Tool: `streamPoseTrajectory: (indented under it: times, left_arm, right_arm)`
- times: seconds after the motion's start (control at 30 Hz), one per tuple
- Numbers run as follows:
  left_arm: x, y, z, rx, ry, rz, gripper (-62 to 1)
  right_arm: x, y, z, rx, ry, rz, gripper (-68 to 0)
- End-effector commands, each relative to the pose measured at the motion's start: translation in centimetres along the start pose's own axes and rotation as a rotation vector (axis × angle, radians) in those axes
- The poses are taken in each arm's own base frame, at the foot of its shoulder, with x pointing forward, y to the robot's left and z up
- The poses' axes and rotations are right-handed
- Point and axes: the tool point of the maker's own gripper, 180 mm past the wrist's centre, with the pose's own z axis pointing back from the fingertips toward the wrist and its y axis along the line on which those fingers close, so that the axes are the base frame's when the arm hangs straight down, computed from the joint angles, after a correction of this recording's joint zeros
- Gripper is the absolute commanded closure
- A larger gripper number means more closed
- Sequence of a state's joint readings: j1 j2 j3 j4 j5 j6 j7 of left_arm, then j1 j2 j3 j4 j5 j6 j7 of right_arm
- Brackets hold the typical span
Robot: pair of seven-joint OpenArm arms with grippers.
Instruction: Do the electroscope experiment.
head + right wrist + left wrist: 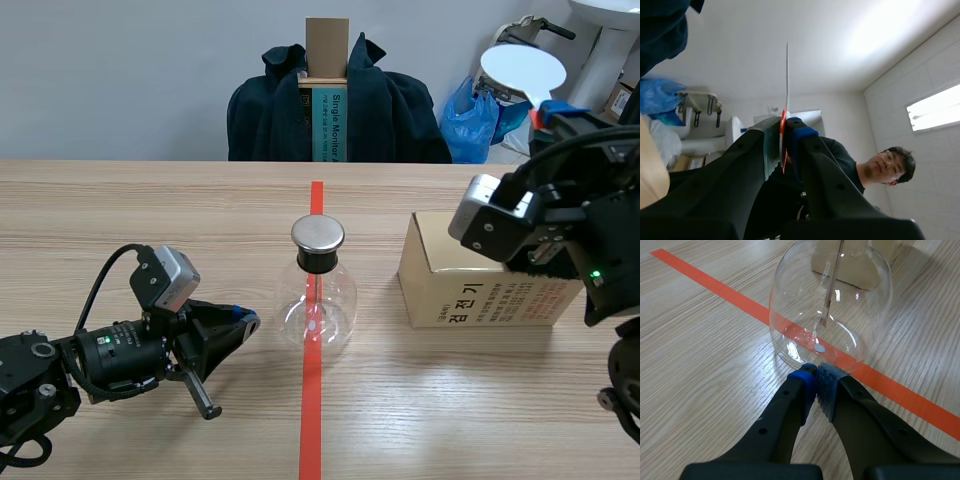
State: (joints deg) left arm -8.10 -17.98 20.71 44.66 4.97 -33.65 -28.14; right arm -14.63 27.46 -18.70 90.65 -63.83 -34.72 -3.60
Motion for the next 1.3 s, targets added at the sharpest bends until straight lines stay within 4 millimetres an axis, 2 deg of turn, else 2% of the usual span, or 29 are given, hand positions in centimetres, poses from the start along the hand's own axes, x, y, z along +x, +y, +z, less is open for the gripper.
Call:
streamPoseTrajectory:
  times: [0.0,0.27,0.57,0.7,0.93,1.07,1.27]
  left_arm:
    - [1.1,0.2,-0.1,0.000,-0.038,-0.009,-2.7]
    - [1.6,0.2,-0.1,0.000,-0.063,-0.009,-2.8]
    - [1.7,0.2,-0.1,0.000,-0.072,-0.009,-2.8]
    - [1.7,0.2,-0.1,0.000,-0.072,-0.009,-2.8]
    - [1.7,0.2,0.1,0.001,-0.072,-0.008,-2.8]
    - [2.3,-0.4,1.2,-0.017,-0.085,-0.029,-2.8]
    - [4.1,-3.1,4.0,-0.085,-0.069,-0.117,-2.8]
  right_arm:
    - [0.0,1.0,0.9,0.034,-0.005,0.004,-0.7]
    - [0.2,4.7,3.0,0.139,0.022,-0.025,-0.7]
    - [3.2,8.1,4.8,0.231,-0.078,-0.065,-0.7]
    - [4.1,9.1,5.4,0.261,-0.099,-0.078,-0.7]
    - [4.1,10.2,6.0,0.301,-0.087,-0.089,-0.7]
    - [3.8,10.8,6.4,0.320,-0.071,-0.091,-0.7]
    - [3.5,11.3,6.7,0.335,-0.054,-0.107,-0.7]
